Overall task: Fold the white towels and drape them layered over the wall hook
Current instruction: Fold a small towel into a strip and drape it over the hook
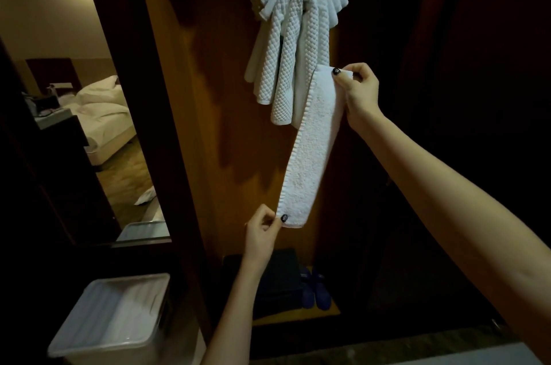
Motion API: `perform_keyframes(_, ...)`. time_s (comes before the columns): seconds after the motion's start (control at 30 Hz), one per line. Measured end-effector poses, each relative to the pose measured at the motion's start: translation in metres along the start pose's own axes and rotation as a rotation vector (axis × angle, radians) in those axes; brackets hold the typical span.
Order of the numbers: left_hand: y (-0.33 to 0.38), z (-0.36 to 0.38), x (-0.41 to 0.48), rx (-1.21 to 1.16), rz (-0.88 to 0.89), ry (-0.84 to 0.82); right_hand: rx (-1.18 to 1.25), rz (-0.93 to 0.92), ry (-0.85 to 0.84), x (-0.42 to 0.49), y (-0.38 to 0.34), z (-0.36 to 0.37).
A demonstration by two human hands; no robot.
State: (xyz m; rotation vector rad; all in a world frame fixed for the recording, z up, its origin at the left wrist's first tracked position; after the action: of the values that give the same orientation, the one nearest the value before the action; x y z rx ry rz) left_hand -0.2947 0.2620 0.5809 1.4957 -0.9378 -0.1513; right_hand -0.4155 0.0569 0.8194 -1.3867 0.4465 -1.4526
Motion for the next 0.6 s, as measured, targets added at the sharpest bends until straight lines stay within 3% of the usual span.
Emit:
perform_keyframes(0.17, 0.003, -0.029, 0.007, -0.020, -0.091, 0.291, -0.101, -0.052, 0.028, 0.005, -0.001, -0.005)
perform_keyframes(0.43, 0.042, -0.086, 0.051, 0.187, 0.112, 0.242, -0.293, -0.035, 0.180, 0.013, 0.017, -0.026)
perform_keyframes(0.6, 0.043, -0.082, 0.048, 0.230, 0.084, 0.153, -0.163, 0.096, 0.233, 0.009, 0.042, -0.027)
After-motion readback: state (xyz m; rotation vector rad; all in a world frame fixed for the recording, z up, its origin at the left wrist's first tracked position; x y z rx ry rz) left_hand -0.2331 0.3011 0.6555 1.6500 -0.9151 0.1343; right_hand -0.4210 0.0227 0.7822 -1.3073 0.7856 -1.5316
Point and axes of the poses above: each hand's wrist, its own x-axis towards the middle knuckle, its own z-axis out of the palm, y = z × x, the point moved 7 cm from there along x, towards the middle knuckle, and after that the axes turned 5 degrees about x, right-handed, at the moved point
